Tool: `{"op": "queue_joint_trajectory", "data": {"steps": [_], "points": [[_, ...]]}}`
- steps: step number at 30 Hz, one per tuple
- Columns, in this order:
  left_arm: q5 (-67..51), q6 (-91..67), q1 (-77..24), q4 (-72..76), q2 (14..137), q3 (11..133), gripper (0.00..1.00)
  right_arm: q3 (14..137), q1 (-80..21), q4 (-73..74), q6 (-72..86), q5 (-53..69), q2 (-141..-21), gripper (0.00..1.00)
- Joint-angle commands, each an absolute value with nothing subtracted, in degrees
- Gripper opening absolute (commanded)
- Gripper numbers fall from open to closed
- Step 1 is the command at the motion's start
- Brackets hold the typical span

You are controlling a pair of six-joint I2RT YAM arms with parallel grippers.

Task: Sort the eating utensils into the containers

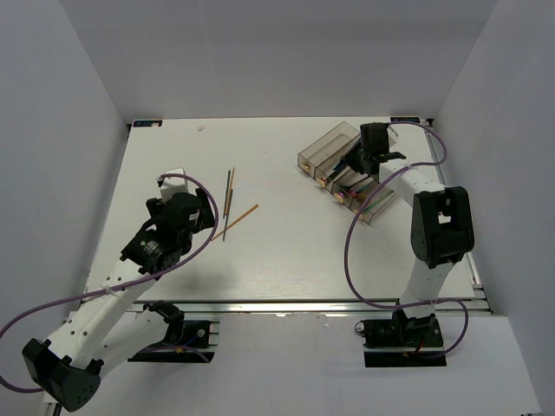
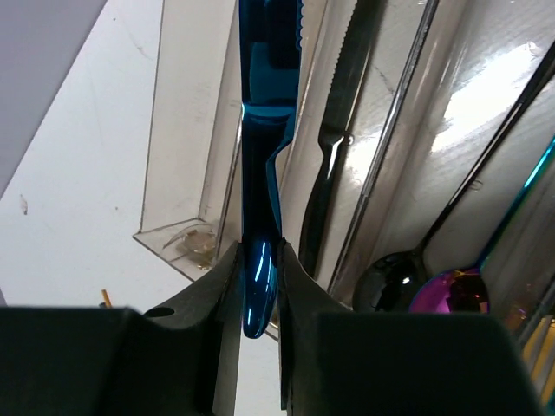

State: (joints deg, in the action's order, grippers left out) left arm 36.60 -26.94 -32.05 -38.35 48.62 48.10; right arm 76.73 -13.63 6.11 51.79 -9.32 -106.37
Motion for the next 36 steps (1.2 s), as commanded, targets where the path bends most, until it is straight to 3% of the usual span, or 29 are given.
{"op": "queue_joint_trajectory", "data": {"steps": [1,19,21,22,23,25,28,31,33,36], "points": [[36.3,-26.6,-31.9,-37.6,47.6,47.4,0.98,78.5,-14.2,1.8,54.1,-10.7,-106.3,0.00],[36.4,-26.7,-31.9,-37.6,47.1,47.5,0.98,78.0,-15.1,1.0,54.8,-8.8,-108.2,0.00],[36.4,-26.7,-31.9,-37.6,47.1,47.5,0.98,77.8,-15.1,1.0,54.7,-9.0,-108.1,0.06],[36.5,-26.7,-31.9,-37.7,47.0,47.5,0.98,77.8,-15.1,0.9,54.8,-9.1,-108.1,0.20],[36.5,-26.7,-31.9,-37.7,47.0,47.5,0.98,78.2,-15.1,1.4,54.7,-9.1,-108.2,0.23],[36.5,-26.7,-31.9,-37.7,47.0,47.4,0.98,78.5,-15.0,1.5,54.5,-9.1,-108.3,0.25],[36.5,-26.7,-31.9,-37.6,47.0,47.4,0.98,78.9,-15.1,1.8,54.3,-9.1,-108.1,0.38],[36.5,-26.7,-31.9,-37.7,47.1,47.4,0.98,79.1,-15.0,1.9,54.1,-9.0,-107.8,0.39],[36.6,-26.7,-31.9,-37.7,47.1,47.4,0.98,79.7,-15.1,2.0,53.8,-9.0,-107.8,0.52],[36.6,-26.7,-31.9,-37.7,47.1,47.4,0.98,80.4,-15.1,2.6,53.0,-9.0,-107.5,0.52]]}}
